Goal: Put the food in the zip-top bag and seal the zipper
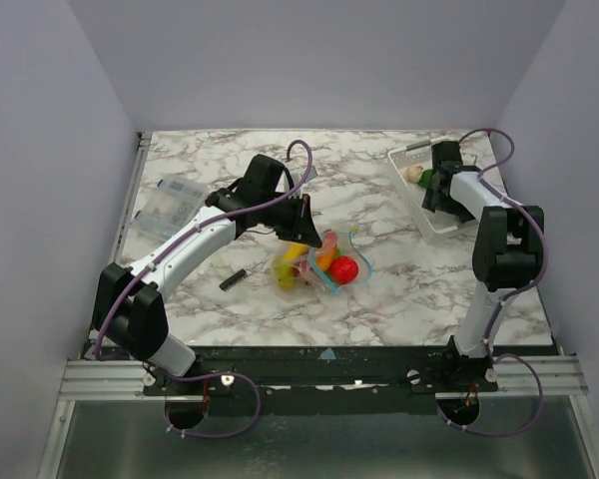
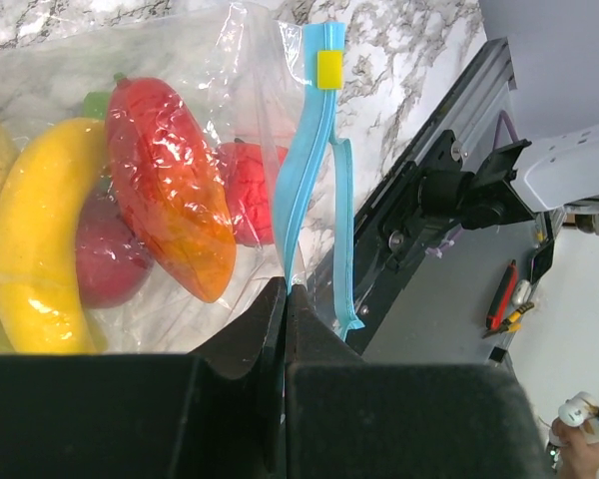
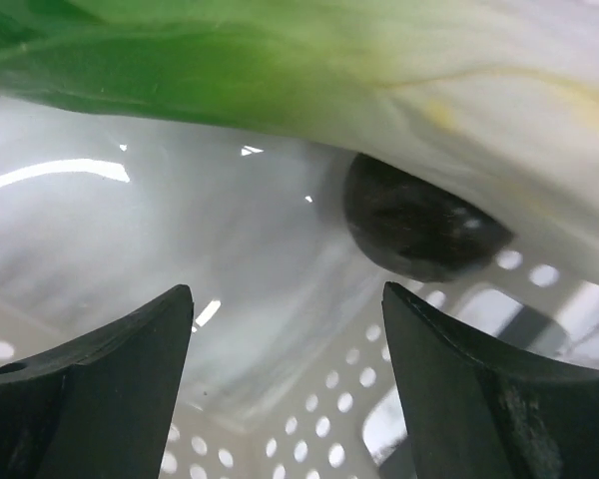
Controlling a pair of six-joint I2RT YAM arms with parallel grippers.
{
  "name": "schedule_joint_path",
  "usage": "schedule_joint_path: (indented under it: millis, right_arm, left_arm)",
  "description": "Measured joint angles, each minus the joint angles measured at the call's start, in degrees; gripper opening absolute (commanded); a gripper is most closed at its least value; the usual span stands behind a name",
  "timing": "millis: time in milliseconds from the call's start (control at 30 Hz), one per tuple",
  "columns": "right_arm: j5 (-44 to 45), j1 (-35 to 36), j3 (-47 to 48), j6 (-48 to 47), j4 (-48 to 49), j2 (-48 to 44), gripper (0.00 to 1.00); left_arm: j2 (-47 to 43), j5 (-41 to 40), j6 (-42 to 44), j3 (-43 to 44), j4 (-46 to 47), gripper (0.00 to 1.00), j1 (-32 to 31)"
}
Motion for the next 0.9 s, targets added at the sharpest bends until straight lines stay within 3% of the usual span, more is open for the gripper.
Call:
schedule_joint_path:
  millis: [333,900]
  right_arm:
    - [0.26,0.0,-0.72,-2.54,0.5,-10.69,0.8]
    - [15.19,-0.02,-5.03,-6.16,8.66,-0.98,0.81]
  left_arm:
    - [0.0,0.33,-0.2,0.0,0.22,0.0,0.0]
    - [0.0,1.31,-0.28,-0.15,0.46,0.0,0.0]
